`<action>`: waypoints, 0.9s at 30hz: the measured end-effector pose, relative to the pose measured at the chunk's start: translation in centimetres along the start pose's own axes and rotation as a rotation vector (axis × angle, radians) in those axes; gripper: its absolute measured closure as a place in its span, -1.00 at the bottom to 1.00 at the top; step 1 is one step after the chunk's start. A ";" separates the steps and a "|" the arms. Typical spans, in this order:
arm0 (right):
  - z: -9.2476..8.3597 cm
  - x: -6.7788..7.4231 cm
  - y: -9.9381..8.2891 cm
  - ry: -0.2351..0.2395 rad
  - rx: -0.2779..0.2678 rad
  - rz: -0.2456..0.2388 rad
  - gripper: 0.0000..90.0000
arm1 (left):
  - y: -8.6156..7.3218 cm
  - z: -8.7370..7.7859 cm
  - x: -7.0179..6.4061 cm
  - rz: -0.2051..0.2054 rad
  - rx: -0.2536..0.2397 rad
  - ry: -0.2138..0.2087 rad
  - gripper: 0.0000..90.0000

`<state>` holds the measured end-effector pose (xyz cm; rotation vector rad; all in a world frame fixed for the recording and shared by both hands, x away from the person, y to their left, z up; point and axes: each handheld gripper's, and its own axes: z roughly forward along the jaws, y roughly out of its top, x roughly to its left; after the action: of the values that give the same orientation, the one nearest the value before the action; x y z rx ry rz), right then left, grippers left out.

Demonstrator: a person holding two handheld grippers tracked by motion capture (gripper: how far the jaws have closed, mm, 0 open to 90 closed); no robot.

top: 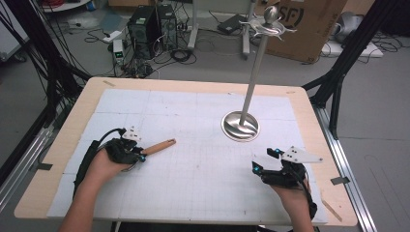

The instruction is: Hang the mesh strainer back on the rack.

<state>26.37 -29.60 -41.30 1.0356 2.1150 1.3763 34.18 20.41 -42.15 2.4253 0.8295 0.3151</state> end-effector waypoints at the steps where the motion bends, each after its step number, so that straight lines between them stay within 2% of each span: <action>1: 0.0 0.0 0.0 0.001 0.001 0.002 -0.54 | 0.2 0.1 0.0 0.003 0.014 0.002 0.51; 10: 0.0 0.0 0.0 0.002 0.002 0.002 -0.54 | 1.7 0.8 0.3 0.046 0.097 -0.012 0.44; 13: 0.0 0.0 0.0 0.001 -0.001 0.000 -0.54 | 1.9 1.0 0.5 0.038 0.116 -0.014 0.37; 19: 0.0 0.0 0.0 0.000 0.001 -0.004 -0.54 | 2.1 1.2 1.0 0.021 0.127 -0.050 0.31; 23: 0.1 0.2 0.1 0.001 0.003 -0.005 -0.54 | 2.3 1.2 1.0 0.040 0.138 -0.051 0.33; 26: 0.0 0.1 0.1 -0.002 0.001 -0.003 -0.54 | 2.1 1.1 0.6 0.060 0.131 -0.054 0.49; 27: -0.1 0.0 0.1 -0.005 -0.003 -0.007 -0.54 | 2.0 1.1 0.5 0.048 0.119 -0.050 0.51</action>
<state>26.32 -29.59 -41.21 1.0285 2.1106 1.3711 35.97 18.87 -41.88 2.5557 0.7894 0.2286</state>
